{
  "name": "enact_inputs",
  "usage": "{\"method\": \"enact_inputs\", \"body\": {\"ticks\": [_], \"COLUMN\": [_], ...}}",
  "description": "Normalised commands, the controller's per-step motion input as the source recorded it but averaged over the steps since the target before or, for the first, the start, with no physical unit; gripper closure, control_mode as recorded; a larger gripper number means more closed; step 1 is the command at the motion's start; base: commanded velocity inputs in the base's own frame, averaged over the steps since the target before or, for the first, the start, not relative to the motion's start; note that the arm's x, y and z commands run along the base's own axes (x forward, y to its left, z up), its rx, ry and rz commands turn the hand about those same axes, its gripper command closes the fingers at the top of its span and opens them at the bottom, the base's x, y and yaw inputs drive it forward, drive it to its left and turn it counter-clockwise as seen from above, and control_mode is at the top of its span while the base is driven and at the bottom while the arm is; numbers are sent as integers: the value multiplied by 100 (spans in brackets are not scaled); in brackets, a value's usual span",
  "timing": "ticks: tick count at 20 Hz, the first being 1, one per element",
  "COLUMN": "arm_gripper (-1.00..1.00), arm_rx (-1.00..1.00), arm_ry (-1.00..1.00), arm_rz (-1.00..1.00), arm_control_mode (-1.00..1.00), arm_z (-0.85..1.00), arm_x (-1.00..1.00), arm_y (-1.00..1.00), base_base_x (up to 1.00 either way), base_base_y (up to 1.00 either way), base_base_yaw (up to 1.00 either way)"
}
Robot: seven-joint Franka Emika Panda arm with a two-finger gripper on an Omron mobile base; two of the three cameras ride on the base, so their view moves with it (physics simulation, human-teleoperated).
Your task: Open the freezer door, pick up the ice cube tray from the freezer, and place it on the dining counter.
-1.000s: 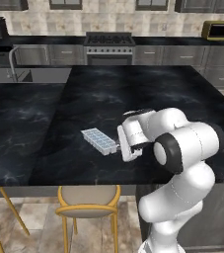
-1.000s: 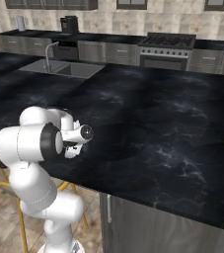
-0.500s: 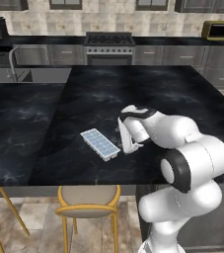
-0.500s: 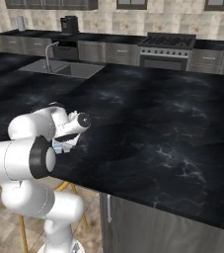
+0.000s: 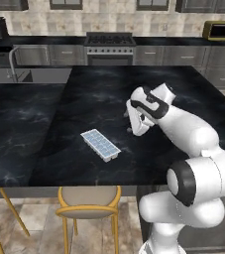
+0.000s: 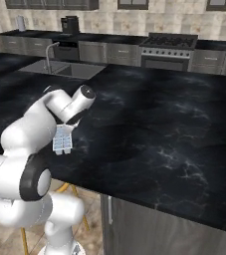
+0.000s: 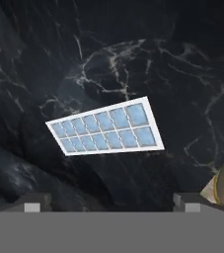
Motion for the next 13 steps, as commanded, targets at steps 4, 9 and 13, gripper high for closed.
{"method": "enact_inputs", "body": {"ticks": [4,9,13], "arm_gripper": [-100,-100,-100], "arm_rx": [0,0,-4], "arm_ry": [8,5,1], "arm_rz": [0,0,-1], "arm_control_mode": [-100,-100,-100], "arm_z": [71,46,38], "arm_x": [-93,-100,-100], "arm_y": [-52,-24,-1], "base_base_x": [0,0,0], "base_base_y": [0,0,0], "base_base_yaw": [0,0,0]}}
